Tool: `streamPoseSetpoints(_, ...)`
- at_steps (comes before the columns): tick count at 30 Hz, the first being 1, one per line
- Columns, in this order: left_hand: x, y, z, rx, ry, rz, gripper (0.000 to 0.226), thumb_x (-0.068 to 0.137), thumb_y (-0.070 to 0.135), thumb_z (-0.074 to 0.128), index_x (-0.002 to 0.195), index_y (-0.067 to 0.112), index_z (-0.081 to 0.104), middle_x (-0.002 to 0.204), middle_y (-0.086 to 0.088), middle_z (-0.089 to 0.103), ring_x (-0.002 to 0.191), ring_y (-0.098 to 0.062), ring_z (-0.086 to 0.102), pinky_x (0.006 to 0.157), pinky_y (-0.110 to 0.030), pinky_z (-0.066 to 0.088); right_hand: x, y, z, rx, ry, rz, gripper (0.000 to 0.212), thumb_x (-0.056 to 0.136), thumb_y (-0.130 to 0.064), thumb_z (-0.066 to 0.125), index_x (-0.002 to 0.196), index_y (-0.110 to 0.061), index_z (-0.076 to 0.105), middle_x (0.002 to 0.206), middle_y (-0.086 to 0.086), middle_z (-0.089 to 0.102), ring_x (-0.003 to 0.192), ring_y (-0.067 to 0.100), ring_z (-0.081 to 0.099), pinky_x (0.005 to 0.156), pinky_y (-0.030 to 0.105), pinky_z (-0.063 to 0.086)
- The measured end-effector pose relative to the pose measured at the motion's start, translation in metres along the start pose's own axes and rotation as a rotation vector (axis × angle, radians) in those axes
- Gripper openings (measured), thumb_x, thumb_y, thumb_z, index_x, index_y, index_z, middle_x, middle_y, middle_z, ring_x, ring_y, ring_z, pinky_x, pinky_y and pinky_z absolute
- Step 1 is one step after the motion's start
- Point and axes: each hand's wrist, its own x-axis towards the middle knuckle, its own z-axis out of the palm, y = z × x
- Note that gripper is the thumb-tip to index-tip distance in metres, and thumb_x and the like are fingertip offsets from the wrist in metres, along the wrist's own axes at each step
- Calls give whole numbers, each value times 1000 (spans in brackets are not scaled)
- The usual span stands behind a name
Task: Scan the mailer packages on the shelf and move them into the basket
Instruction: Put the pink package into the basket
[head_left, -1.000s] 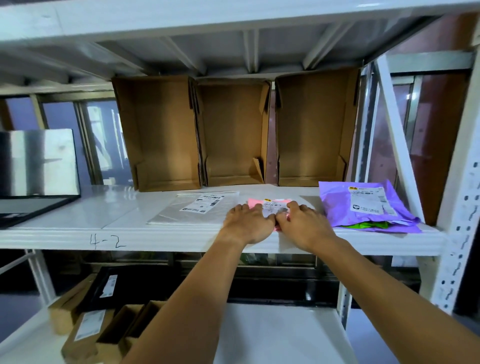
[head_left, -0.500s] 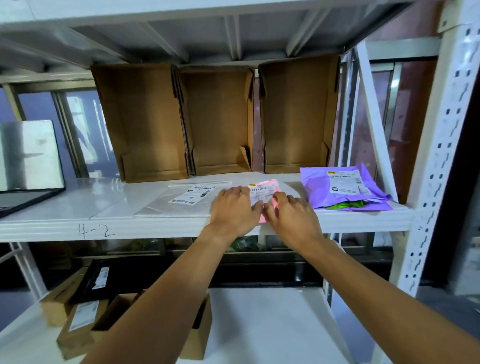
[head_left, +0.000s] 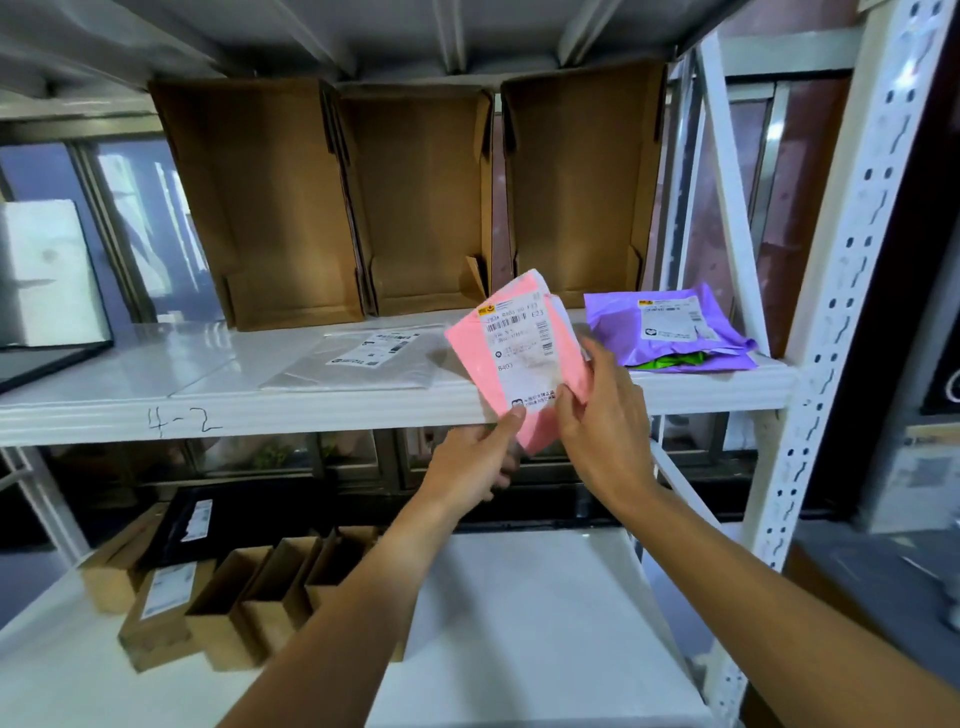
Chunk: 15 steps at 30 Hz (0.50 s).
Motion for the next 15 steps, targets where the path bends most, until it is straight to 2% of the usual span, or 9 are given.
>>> streamPoseSetpoints(2,1,-5,4,-184,-40,14,31,95,48,59,100,20,71,96,0,77,90,-19,74,87,-38,57,-13,3,-3,39,-2,57,48,93,-19,58,139,-16,44,124,8,61,111,27,54,90,42,45)
streamPoseSetpoints(4,3,-13,9,-264,-29,45,22,96,33,64,107,15,69,101,-2,77,88,-14,73,87,-34,56,-27,8,-3,29,-39,127,38,90,-18,58,127,-14,49,109,9,63,104,30,56,78,37,41)
streamPoseSetpoints(6,5,-26,14,-195,18,81,14,94,25,67,104,16,69,101,-5,76,86,-12,70,80,-28,52,-42,18,-2,23,-77,226,25,89,-15,60,112,-9,53,99,12,65,96,34,58,72,36,40)
streamPoseSetpoints(8,3,-40,22,-99,14,99,9,92,23,70,100,19,68,99,-4,75,87,-11,68,78,-24,49,-58,30,0,53,-134,331,19,88,-14,60,106,-7,58,97,11,68,91,33,61,73,38,47)
streamPoseSetpoints(12,-4,-67,36,-121,-12,68,3,93,12,68,92,14,68,89,-2,73,73,-3,65,68,-14,48,-84,55,2,197,-279,529,23,89,-18,65,111,-11,66,99,3,73,89,23,68,75,37,56)
streamPoseSetpoints(15,-7,-88,45,-156,-29,-7,13,95,8,65,84,16,67,82,0,73,68,-6,67,71,-24,51,-105,69,1,315,-354,646,29,89,-15,67,118,-11,66,109,1,73,94,18,68,78,36,59)
